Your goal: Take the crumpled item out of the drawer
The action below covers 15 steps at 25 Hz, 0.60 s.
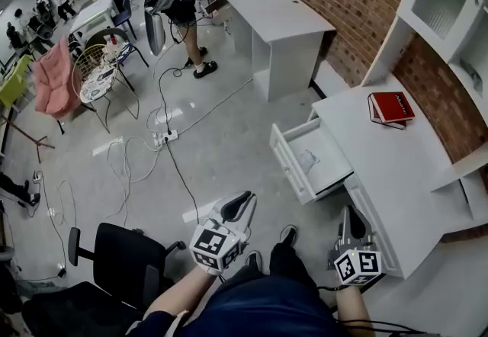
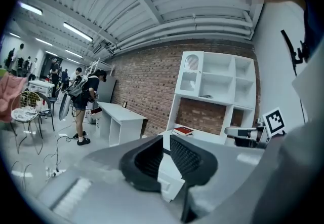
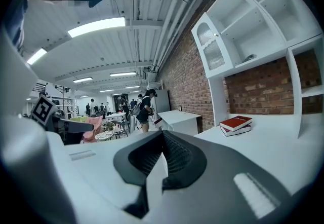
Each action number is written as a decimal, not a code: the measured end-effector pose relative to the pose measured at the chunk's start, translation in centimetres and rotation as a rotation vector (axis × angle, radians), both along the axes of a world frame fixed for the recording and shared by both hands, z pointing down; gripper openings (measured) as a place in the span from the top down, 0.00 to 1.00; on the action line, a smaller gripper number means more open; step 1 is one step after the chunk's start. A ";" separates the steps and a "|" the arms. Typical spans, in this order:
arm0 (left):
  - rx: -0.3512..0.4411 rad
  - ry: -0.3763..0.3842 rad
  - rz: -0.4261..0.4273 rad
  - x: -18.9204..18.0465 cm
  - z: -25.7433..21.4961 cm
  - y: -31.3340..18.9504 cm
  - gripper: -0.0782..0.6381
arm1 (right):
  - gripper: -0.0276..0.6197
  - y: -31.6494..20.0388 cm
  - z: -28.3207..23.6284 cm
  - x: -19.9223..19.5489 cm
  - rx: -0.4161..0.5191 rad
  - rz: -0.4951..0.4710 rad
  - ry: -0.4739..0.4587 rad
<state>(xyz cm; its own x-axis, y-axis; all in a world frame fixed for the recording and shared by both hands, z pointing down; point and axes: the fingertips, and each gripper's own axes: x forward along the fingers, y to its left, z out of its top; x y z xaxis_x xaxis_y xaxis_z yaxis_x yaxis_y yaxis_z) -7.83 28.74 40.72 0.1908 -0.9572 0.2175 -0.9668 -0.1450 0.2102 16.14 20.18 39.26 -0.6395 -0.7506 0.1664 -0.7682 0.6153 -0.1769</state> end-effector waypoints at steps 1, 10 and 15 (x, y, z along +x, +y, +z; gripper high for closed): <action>-0.003 -0.004 -0.011 -0.2 -0.3 -0.5 0.83 | 0.95 -0.6 0.2 -0.4 -0.002 -0.010 -0.006; -0.011 -0.038 -0.080 -1.3 -0.1 -7.5 0.83 | 0.95 -9.0 1.6 -2.4 -0.021 -0.086 -0.044; -0.016 -0.041 -0.120 -1.0 -0.5 -11.7 0.83 | 0.95 -13.8 1.9 -2.5 -0.035 -0.113 -0.059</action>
